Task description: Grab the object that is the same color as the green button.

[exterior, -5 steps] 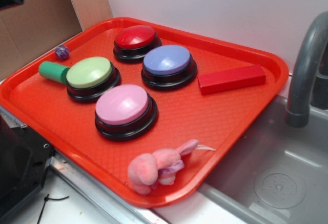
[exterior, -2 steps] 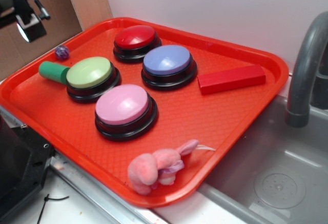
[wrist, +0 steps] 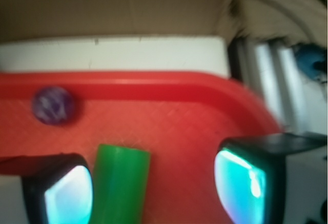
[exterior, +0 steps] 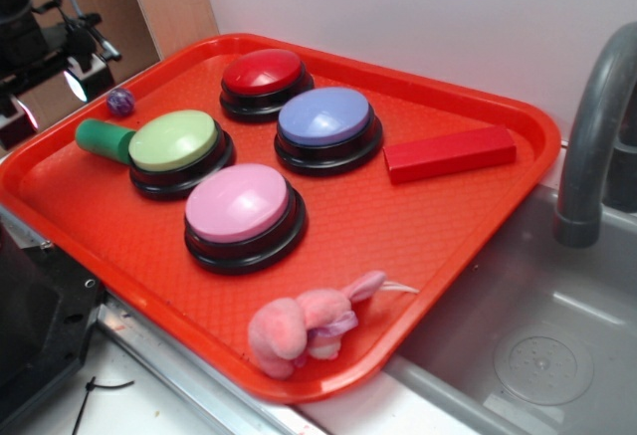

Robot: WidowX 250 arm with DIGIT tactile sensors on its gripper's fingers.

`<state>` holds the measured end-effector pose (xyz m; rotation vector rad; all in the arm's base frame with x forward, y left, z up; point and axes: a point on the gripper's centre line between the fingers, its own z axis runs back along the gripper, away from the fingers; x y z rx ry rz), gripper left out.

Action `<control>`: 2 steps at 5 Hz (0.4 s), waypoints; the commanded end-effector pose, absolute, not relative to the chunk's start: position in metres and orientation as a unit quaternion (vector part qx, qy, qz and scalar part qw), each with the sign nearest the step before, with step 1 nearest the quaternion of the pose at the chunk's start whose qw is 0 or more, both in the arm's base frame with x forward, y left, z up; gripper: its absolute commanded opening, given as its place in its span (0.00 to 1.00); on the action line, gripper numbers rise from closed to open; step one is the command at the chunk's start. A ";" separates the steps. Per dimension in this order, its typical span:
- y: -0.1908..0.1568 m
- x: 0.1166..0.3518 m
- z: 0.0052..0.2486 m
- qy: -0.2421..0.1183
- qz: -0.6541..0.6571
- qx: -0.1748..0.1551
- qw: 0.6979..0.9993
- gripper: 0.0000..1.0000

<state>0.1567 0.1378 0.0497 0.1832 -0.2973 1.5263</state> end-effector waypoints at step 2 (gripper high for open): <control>0.139 0.170 0.032 -0.146 0.661 0.035 0.735 0.00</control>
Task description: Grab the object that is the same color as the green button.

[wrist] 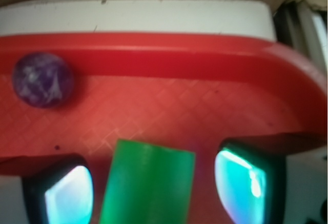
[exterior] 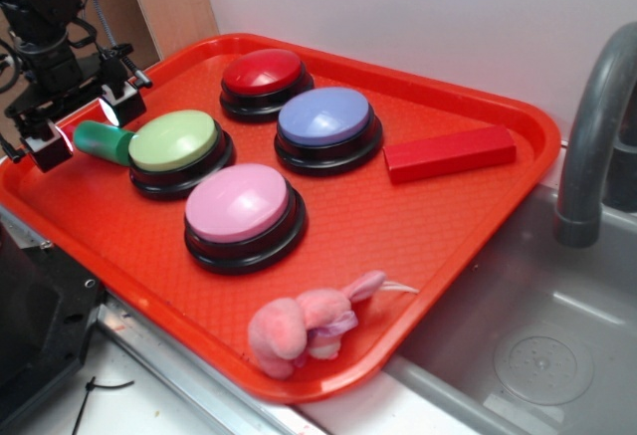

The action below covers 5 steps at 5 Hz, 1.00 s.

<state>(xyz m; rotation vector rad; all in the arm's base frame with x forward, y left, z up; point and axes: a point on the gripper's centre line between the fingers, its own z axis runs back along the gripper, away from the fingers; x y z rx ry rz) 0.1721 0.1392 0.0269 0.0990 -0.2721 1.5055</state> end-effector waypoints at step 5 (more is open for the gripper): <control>0.083 0.162 0.154 -0.131 0.383 0.013 0.914 0.00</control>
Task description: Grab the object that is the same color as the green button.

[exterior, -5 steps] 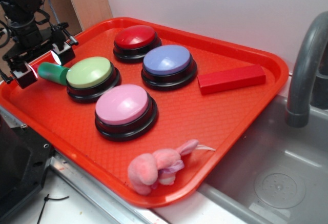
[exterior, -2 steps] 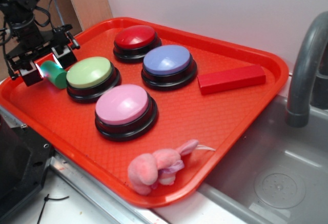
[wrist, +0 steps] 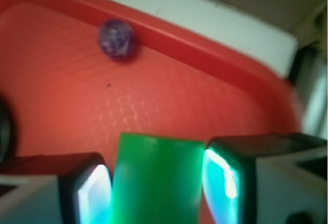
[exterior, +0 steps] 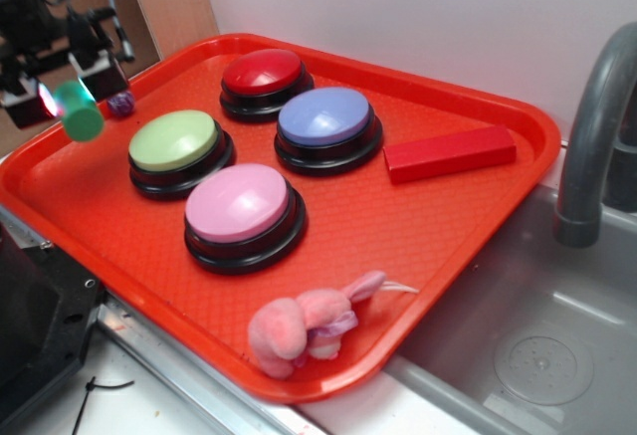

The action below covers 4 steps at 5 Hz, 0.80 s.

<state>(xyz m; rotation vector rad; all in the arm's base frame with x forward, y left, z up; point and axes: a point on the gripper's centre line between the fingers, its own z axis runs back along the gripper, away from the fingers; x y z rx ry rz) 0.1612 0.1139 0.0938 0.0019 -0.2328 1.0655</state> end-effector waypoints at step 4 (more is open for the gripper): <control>-0.024 0.154 0.217 -0.051 -0.055 -0.071 0.995 0.00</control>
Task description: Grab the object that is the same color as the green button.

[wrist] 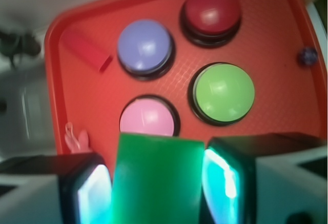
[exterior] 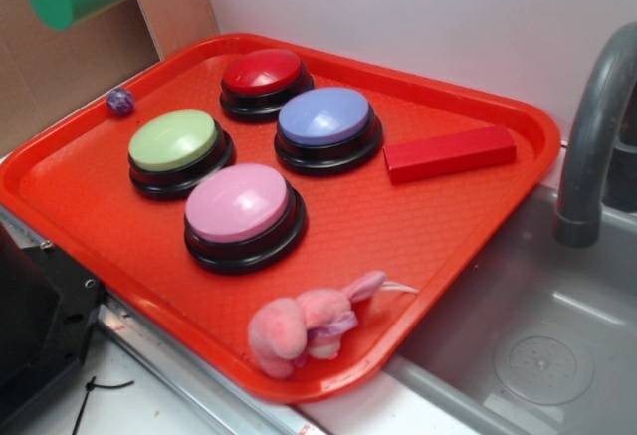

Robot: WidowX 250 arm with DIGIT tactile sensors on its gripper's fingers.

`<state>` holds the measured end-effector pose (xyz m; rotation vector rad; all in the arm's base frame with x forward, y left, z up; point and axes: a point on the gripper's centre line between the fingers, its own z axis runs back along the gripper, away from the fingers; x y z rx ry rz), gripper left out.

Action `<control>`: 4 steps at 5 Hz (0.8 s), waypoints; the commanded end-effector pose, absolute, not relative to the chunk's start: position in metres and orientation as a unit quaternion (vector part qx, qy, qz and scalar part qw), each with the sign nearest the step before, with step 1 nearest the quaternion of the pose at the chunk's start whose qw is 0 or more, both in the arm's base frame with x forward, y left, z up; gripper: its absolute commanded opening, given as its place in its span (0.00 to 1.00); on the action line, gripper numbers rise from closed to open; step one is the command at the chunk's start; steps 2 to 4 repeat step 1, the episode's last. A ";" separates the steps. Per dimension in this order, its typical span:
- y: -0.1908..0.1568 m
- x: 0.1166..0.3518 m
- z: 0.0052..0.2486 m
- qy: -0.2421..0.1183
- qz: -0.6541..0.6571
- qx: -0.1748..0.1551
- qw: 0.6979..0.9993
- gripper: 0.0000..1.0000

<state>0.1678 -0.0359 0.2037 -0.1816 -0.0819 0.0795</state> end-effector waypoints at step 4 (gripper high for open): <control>-0.017 0.154 0.210 -0.034 -0.030 -0.067 0.997 0.00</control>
